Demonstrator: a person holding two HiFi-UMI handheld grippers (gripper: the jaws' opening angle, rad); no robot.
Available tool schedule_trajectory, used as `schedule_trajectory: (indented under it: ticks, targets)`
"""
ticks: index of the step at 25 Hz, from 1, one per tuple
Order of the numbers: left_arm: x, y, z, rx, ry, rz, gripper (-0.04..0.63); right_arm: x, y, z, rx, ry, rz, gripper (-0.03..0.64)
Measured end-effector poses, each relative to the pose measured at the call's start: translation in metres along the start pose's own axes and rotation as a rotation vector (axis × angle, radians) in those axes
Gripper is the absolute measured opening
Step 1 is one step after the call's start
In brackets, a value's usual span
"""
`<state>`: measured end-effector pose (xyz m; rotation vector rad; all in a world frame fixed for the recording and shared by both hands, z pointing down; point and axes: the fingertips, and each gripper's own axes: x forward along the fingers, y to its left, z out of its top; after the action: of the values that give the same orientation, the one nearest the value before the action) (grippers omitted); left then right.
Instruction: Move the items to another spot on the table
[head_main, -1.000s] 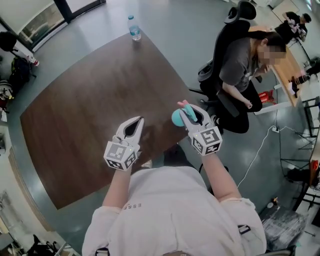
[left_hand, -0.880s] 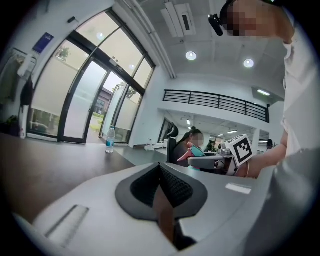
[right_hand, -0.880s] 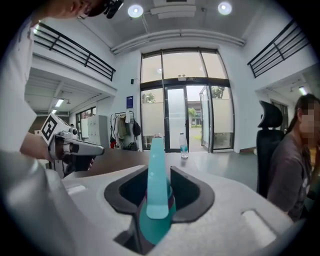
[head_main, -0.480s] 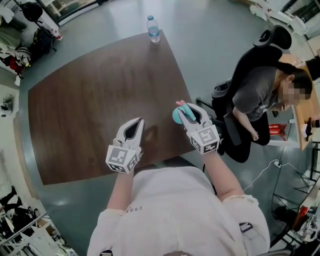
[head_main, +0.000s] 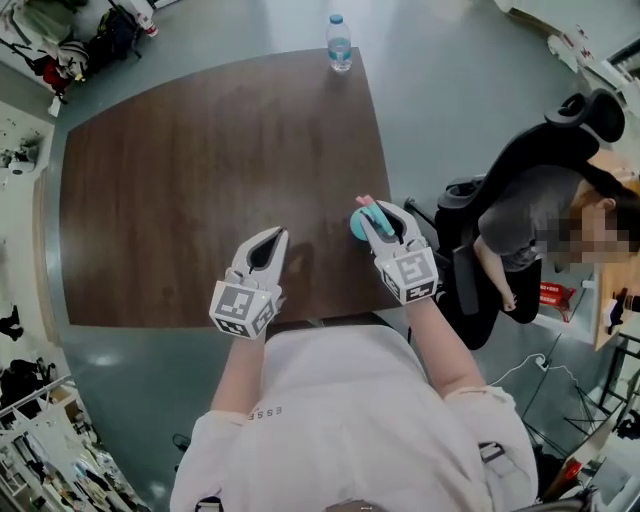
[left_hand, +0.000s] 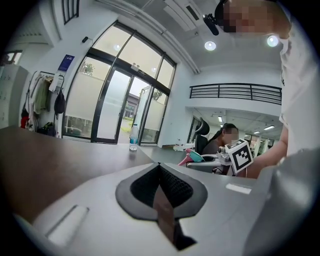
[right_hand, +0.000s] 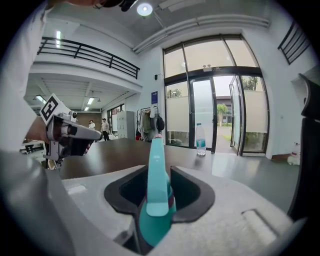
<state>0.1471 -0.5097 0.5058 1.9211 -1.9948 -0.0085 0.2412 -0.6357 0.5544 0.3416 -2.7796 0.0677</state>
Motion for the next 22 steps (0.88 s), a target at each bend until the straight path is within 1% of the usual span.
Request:
schedule_trajectory:
  ticks: [4,7,8,9,10,12,14,15,16,17,18,20,22]
  targets:
    - [-0.008,0.008,0.0,-0.014,0.0,0.031,0.011,0.003,0.003,0.001,0.012,-0.009,0.016,0.118]
    - [-0.015,0.007,0.001,-0.014,-0.006,0.046,0.009,0.001,0.001,-0.001,0.041,-0.008,0.009,0.124]
    - [-0.017,0.007,0.002,-0.013,-0.009,0.05,0.009,0.0,0.0,0.0,0.048,-0.011,-0.001,0.179]
    - [-0.02,0.008,0.003,-0.013,-0.013,0.054,0.009,-0.002,-0.001,0.003,0.052,-0.017,-0.014,0.258]
    - [-0.024,0.01,0.005,-0.014,-0.018,0.06,0.009,-0.003,-0.002,0.007,0.05,-0.027,-0.03,0.283]
    - [-0.031,0.013,0.007,-0.017,-0.032,0.069,0.009,-0.01,-0.003,0.022,0.04,-0.062,-0.062,0.29]
    - [-0.038,0.014,0.008,-0.016,-0.043,0.073,0.009,-0.023,-0.003,0.041,0.024,-0.121,-0.101,0.29]
    - [-0.04,0.015,0.009,-0.015,-0.048,0.073,0.009,-0.031,-0.004,0.052,0.015,-0.152,-0.125,0.283]
    - [-0.042,0.017,0.01,-0.014,-0.055,0.073,0.009,-0.037,-0.004,0.062,0.005,-0.179,-0.147,0.213]
    - [-0.044,0.019,0.012,-0.012,-0.062,0.072,0.009,-0.041,-0.002,0.07,-0.004,-0.197,-0.163,0.064]
    - [-0.045,0.021,0.015,-0.01,-0.069,0.072,0.009,-0.044,0.001,0.076,-0.013,-0.208,-0.172,-0.01]
    - [-0.05,0.024,0.02,-0.007,-0.081,0.067,0.009,-0.044,0.014,0.082,-0.026,-0.211,-0.167,-0.011]
    - [-0.054,0.023,0.024,-0.006,-0.091,0.06,0.009,-0.045,0.028,0.083,-0.014,-0.208,-0.145,-0.011]
